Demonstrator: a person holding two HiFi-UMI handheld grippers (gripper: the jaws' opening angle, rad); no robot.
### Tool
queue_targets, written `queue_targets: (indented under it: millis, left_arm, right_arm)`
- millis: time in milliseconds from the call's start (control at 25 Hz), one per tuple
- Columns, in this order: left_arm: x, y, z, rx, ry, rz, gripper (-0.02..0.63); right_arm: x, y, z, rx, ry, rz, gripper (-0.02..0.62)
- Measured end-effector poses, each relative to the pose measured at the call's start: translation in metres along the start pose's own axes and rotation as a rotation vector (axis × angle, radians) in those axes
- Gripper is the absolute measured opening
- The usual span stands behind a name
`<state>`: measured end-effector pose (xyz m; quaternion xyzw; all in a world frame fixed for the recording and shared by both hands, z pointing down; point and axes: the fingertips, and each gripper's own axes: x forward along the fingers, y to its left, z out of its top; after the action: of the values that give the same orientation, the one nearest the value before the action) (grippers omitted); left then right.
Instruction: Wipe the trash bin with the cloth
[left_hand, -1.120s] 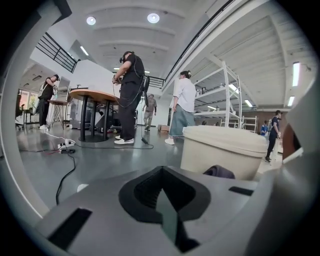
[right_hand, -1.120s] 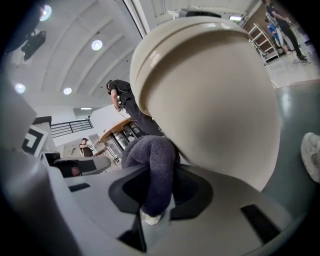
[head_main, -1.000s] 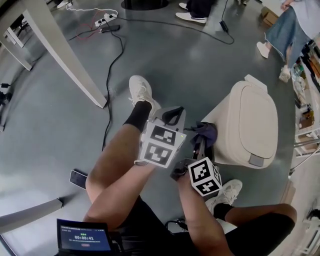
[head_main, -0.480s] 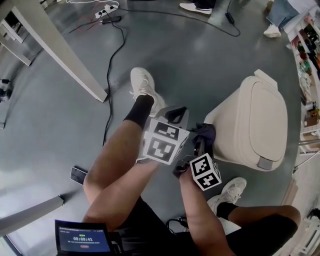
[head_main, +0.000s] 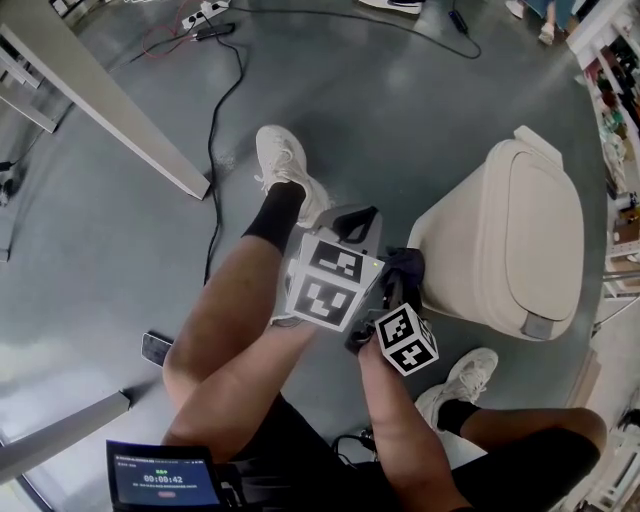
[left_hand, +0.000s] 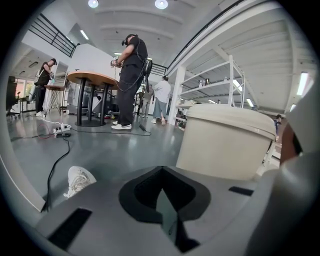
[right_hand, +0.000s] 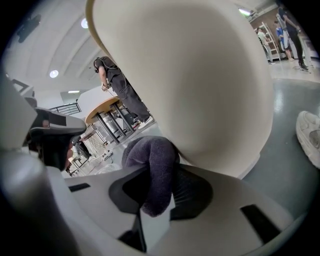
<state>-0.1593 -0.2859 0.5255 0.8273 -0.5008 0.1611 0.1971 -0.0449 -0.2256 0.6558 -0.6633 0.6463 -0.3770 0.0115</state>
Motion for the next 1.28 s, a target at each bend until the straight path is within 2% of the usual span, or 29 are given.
queue_targets:
  millis: [280,400,560,760,1000,1280]
  left_arm:
    - [-0.001,-0.006,0.006,0.008,-0.010,-0.012,-0.003]
    - [-0.003,-0.004,0.015,0.031,-0.035,0.000,-0.003]
    - [-0.011,0.015,0.035,0.086,-0.069,0.067,-0.003]
    - [-0.019,0.029,0.063,0.060,-0.124,0.084,-0.003]
    - [-0.019,0.029,0.073,0.077,-0.126,0.063,-0.003]
    - [-0.022,0.026,0.073,0.075,-0.126,0.050,-0.003]
  right_arm:
    - [-0.008,0.025,0.022,0.029,-0.037,0.059,0.089]
    - [-0.014,0.047,0.046,0.019,-0.094,0.110,0.089]
    - [-0.021,0.076,0.081,-0.014,-0.196,0.155,0.089]
    - [-0.022,0.105,0.119,0.013,-0.295,0.184,0.089]
    - [-0.019,0.122,0.159,0.053,-0.406,0.178,0.089]
    - [-0.006,0.112,0.166,0.110,-0.417,0.107,0.089]
